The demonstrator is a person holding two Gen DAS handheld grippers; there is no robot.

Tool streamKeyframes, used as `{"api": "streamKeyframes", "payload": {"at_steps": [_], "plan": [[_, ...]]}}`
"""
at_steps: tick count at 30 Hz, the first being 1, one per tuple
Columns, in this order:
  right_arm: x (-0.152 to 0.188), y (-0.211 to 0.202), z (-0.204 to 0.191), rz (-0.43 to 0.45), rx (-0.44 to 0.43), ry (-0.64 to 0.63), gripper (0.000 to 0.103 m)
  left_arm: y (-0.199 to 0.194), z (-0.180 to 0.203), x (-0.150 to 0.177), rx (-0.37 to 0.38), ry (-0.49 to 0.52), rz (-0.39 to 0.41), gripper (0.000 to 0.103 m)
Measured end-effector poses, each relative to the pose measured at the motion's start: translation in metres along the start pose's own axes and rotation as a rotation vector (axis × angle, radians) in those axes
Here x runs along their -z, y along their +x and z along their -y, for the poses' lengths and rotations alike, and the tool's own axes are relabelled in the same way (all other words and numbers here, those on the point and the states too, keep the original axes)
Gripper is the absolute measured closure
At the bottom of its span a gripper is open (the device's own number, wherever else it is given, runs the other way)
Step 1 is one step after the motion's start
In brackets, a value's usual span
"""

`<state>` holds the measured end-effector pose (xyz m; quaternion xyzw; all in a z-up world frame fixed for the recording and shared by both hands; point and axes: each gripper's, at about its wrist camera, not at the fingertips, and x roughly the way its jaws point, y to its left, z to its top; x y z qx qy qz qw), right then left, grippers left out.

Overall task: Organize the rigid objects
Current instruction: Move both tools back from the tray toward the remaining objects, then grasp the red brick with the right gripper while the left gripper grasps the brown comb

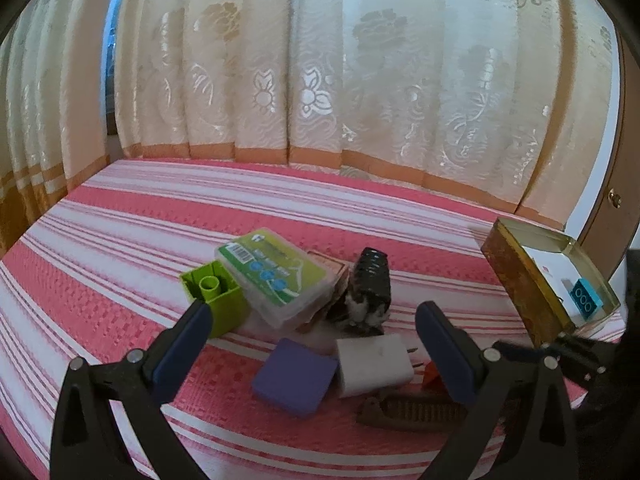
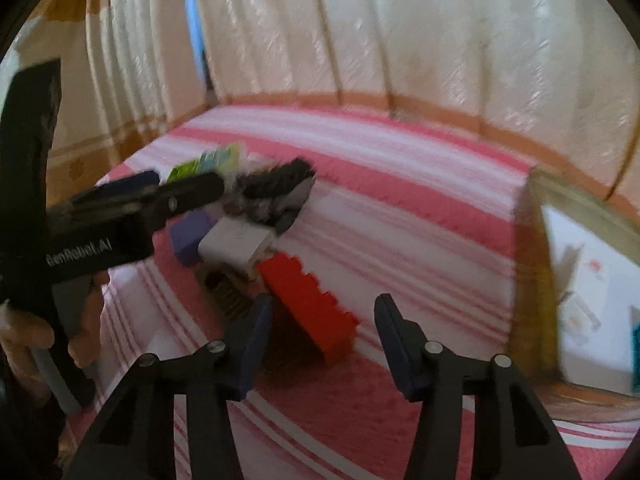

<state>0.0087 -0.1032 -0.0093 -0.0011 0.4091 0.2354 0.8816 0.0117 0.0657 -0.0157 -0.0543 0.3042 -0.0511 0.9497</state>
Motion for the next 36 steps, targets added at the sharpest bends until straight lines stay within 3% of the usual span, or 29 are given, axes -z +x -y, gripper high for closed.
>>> {"api": "streamKeyframes", "payload": {"at_steps": [4, 6, 10, 16, 24, 27, 30, 33, 34, 36], "plan": [[-0.003, 0.007, 0.0, -0.02, -0.052, 0.006, 0.05, 0.003, -0.002, 0.0, 0.0, -0.009, -0.019, 0.0], [-0.005, 0.009, 0.005, -0.016, -0.084, 0.042, 0.059, 0.005, -0.002, 0.0, 0.005, -0.01, -0.03, 0.0], [-0.004, 0.008, 0.017, -0.012, -0.14, 0.118, 0.066, 0.007, -0.004, 0.001, 0.015, -0.025, -0.058, 0.0], [0.001, 0.003, 0.023, -0.012, -0.148, 0.142, 0.066, -0.005, -0.003, 0.008, 0.021, -0.039, -0.059, 0.0], [0.002, -0.003, 0.036, 0.005, -0.006, 0.157, 0.066, -0.031, 0.023, 0.028, -0.023, 0.046, -0.071, 0.001], [0.002, -0.004, 0.039, 0.004, 0.016, 0.158, 0.066, -0.034, 0.038, 0.036, 0.014, 0.052, -0.123, 0.006], [0.003, -0.005, 0.041, 0.003, 0.026, 0.156, 0.066, -0.034, 0.048, 0.041, 0.021, -0.026, -0.16, 0.006], [0.003, -0.004, 0.041, 0.004, 0.025, 0.152, 0.066, -0.022, 0.047, 0.043, 0.053, -0.181, -0.229, 0.006], [0.003, -0.005, 0.041, 0.004, 0.024, 0.151, 0.066, -0.014, 0.047, 0.045, 0.03, -0.23, -0.259, 0.006], [0.004, -0.005, 0.042, 0.003, 0.025, 0.151, 0.068, -0.01, 0.05, 0.045, -0.039, -0.271, -0.228, 0.007]]}}
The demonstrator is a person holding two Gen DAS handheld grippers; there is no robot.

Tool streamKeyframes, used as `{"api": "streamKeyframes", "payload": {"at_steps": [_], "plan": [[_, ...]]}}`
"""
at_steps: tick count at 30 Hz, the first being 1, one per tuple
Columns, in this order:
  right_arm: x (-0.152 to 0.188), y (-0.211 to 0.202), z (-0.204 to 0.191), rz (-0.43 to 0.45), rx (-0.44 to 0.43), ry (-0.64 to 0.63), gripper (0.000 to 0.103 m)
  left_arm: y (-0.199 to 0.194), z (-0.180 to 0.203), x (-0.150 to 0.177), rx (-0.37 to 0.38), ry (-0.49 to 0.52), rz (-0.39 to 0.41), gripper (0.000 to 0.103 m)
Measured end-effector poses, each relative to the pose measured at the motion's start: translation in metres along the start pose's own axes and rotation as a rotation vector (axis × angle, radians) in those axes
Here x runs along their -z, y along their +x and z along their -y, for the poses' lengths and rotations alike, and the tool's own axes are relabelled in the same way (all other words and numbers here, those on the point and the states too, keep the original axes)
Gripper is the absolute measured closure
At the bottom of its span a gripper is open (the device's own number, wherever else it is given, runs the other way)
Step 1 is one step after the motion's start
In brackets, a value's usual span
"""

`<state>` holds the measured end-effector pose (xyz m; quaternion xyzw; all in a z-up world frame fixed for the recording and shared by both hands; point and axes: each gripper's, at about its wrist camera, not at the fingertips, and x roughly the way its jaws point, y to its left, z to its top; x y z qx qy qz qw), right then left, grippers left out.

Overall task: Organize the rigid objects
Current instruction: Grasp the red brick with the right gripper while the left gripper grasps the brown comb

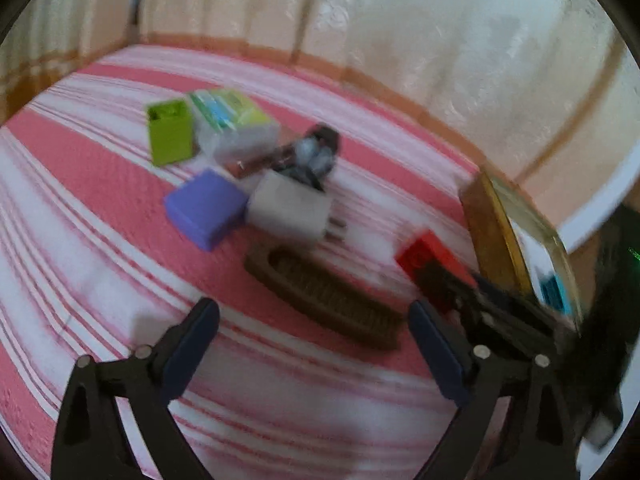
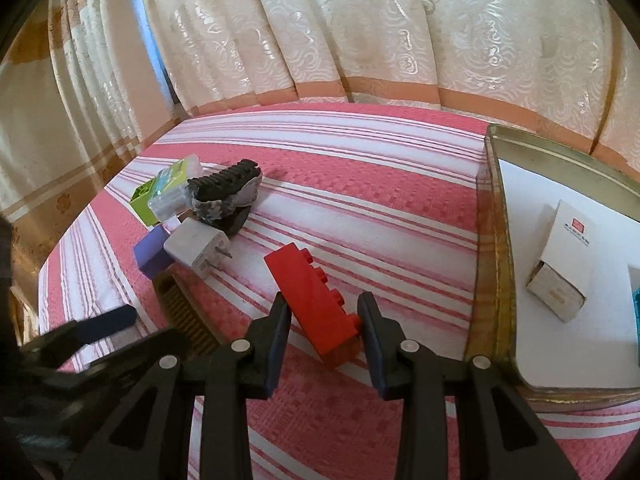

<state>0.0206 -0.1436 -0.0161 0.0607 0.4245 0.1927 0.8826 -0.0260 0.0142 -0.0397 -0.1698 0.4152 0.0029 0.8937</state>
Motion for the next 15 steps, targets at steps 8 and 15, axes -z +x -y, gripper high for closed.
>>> {"api": "streamKeyframes", "payload": {"at_steps": [8, 15], "plan": [[0.001, -0.001, 0.003, -0.01, -0.023, -0.001, 0.068, 0.012, 0.004, -0.001, -0.122, -0.024, 0.013, 0.006], [0.007, -0.007, 0.01, -0.028, -0.071, 0.0, 0.068, 0.022, 0.003, -0.005, -0.147, 0.06, 0.011, 0.0]]}}
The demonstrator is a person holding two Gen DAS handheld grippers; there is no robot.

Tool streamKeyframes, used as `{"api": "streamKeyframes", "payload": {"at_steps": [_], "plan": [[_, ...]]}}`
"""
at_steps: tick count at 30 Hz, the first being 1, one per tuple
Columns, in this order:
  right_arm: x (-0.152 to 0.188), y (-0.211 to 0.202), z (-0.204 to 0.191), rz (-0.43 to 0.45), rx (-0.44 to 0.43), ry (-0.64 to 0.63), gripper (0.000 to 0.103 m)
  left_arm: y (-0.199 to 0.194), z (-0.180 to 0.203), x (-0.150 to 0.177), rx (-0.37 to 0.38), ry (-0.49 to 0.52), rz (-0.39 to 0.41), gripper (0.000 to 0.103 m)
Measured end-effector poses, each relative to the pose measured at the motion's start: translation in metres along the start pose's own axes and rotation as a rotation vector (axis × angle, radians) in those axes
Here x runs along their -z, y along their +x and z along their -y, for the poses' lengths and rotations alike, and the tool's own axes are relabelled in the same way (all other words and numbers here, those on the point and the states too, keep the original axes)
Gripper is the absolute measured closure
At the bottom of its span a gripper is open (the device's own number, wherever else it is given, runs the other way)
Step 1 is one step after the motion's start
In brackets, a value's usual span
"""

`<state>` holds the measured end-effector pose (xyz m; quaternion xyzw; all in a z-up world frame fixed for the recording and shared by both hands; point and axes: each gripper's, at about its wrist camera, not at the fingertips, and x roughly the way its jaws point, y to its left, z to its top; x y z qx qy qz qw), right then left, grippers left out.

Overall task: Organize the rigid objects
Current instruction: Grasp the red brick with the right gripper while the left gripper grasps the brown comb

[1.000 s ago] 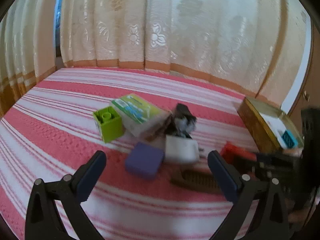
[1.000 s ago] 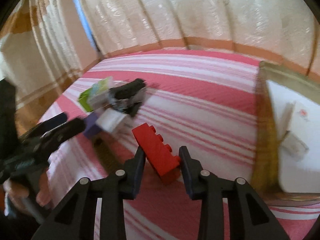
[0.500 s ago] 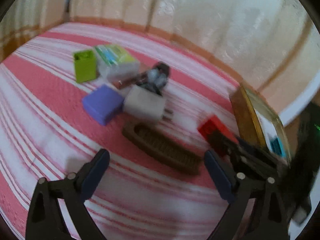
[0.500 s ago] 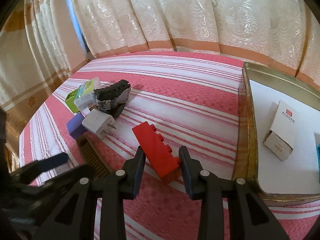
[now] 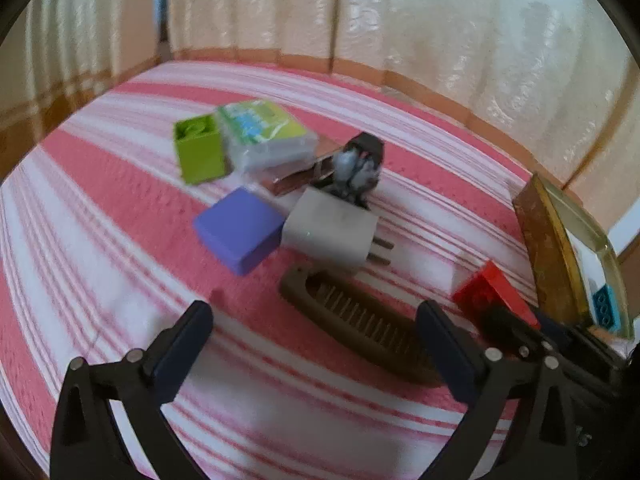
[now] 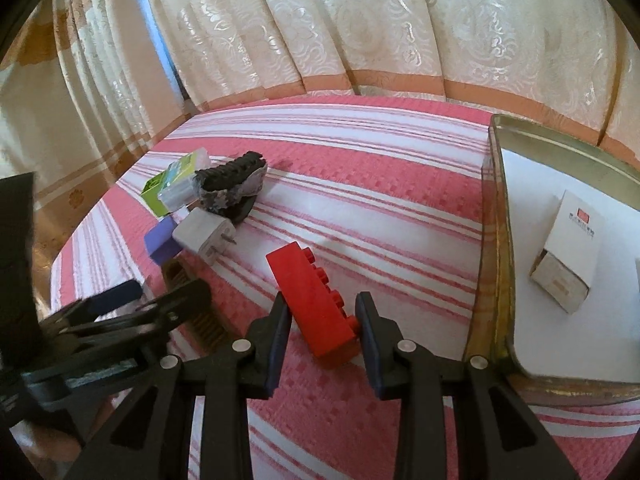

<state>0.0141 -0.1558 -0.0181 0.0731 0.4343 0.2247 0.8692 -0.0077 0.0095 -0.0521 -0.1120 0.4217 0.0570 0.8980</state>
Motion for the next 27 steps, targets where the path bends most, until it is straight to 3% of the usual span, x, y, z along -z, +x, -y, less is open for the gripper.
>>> {"api": "streamKeyframes", "payload": {"at_steps": [5, 10, 16, 19, 24, 25, 27], "plan": [[0.008, -0.007, 0.01, -0.005, -0.038, 0.025, 0.068, 0.005, -0.017, -0.007, 0.06, 0.128, -0.046, 0.0], [0.01, -0.005, 0.008, -0.01, -0.015, 0.016, 0.068, 0.0, -0.036, -0.003, 0.119, 0.157, -0.132, 0.001], [0.011, -0.005, 0.007, -0.007, -0.008, 0.003, 0.068, 0.0, -0.036, -0.001, 0.164, 0.023, -0.134, 0.0], [0.01, -0.005, 0.009, -0.01, -0.014, 0.006, 0.068, 0.005, -0.02, -0.003, 0.099, 0.014, -0.124, 0.0], [0.01, -0.005, 0.009, -0.01, -0.016, 0.006, 0.068, 0.013, 0.004, -0.004, -0.099, -0.089, -0.075, 0.0], [0.01, -0.005, 0.01, -0.01, -0.019, 0.008, 0.068, 0.018, 0.012, -0.003, -0.161, -0.065, -0.075, 0.0], [0.01, -0.006, 0.01, -0.01, -0.023, 0.013, 0.068, 0.021, 0.021, -0.001, -0.187, 0.005, -0.057, 0.0]]}}
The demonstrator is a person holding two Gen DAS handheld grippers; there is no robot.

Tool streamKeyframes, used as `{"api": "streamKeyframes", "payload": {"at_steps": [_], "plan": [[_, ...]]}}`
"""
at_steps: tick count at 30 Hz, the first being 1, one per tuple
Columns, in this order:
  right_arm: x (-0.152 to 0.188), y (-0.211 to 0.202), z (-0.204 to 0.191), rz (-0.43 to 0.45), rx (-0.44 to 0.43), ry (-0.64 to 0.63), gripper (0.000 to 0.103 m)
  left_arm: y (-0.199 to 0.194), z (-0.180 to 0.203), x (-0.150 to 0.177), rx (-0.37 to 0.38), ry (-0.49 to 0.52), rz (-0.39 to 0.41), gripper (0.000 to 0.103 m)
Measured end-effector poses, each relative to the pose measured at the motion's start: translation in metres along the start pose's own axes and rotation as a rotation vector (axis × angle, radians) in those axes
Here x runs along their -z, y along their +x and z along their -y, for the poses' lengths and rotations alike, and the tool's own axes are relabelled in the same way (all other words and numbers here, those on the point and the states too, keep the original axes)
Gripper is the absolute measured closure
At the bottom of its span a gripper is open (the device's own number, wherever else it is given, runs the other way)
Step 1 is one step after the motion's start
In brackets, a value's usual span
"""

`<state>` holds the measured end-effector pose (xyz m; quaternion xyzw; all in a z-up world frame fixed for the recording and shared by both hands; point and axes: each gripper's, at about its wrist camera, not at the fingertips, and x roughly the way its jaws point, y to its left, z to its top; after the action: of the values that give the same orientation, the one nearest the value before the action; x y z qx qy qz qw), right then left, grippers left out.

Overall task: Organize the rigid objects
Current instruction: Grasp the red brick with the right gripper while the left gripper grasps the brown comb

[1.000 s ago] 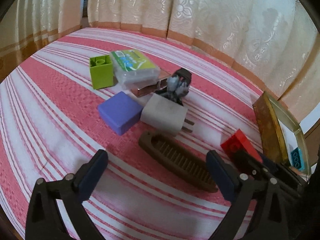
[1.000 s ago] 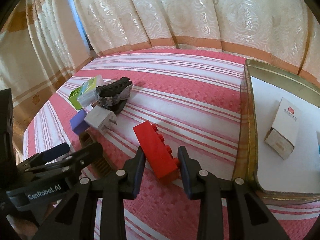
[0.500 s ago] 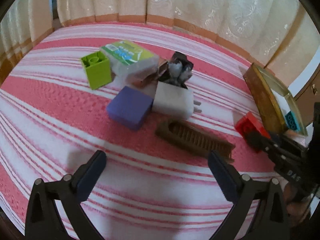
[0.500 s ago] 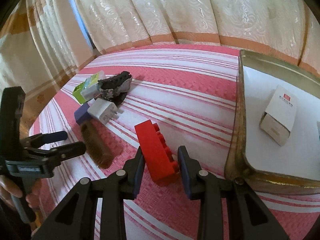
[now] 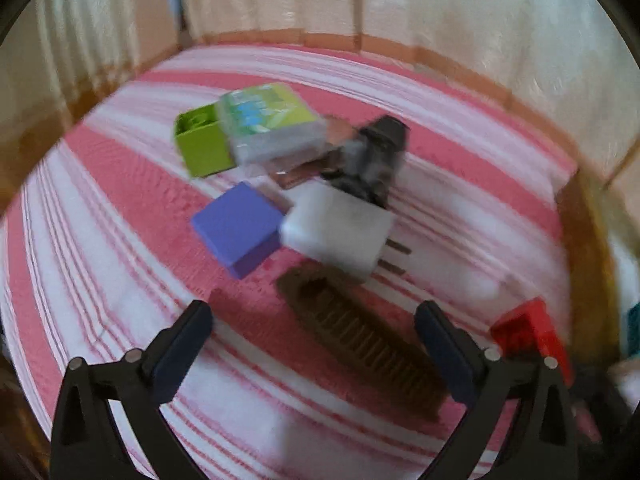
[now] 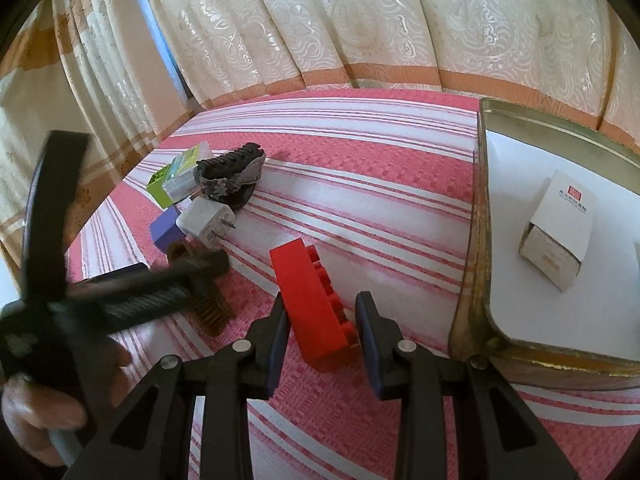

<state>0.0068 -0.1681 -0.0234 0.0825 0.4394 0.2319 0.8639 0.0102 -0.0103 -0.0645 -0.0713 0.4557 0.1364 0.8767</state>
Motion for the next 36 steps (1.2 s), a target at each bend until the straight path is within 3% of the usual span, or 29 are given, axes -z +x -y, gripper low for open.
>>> {"api": "streamKeyframes", "payload": {"at_steps": [3, 7, 11, 18, 20, 31, 33, 36], "plan": [[0.001, 0.0, 0.0, -0.001, -0.004, 0.004, 0.068, -0.002, -0.005, 0.006, 0.062, 0.09, 0.049, 0.0], [0.002, 0.0, -0.002, -0.001, -0.002, -0.002, 0.067, -0.009, -0.02, 0.008, 0.148, 0.217, 0.027, 0.001], [0.002, 0.0, -0.001, 0.0, -0.002, -0.001, 0.066, -0.018, -0.043, 0.012, 0.199, 0.287, 0.036, 0.027], [0.003, 0.001, -0.003, 0.01, 0.017, -0.016, 0.066, -0.025, -0.046, 0.01, 0.251, 0.344, 0.075, 0.069], [0.003, 0.001, -0.005, 0.011, 0.026, -0.024, 0.066, -0.027, -0.04, 0.011, 0.251, 0.362, 0.088, 0.075], [0.003, 0.001, -0.008, 0.009, 0.048, -0.039, 0.067, -0.028, -0.045, 0.011, 0.291, 0.304, 0.092, 0.08], [0.003, 0.001, -0.009, 0.008, 0.052, -0.046, 0.077, -0.028, -0.047, 0.011, 0.296, 0.3, 0.092, 0.08], [0.004, 0.001, -0.01, 0.005, 0.047, -0.054, 0.078, -0.028, -0.046, 0.012, 0.304, 0.291, 0.092, 0.08]]}}
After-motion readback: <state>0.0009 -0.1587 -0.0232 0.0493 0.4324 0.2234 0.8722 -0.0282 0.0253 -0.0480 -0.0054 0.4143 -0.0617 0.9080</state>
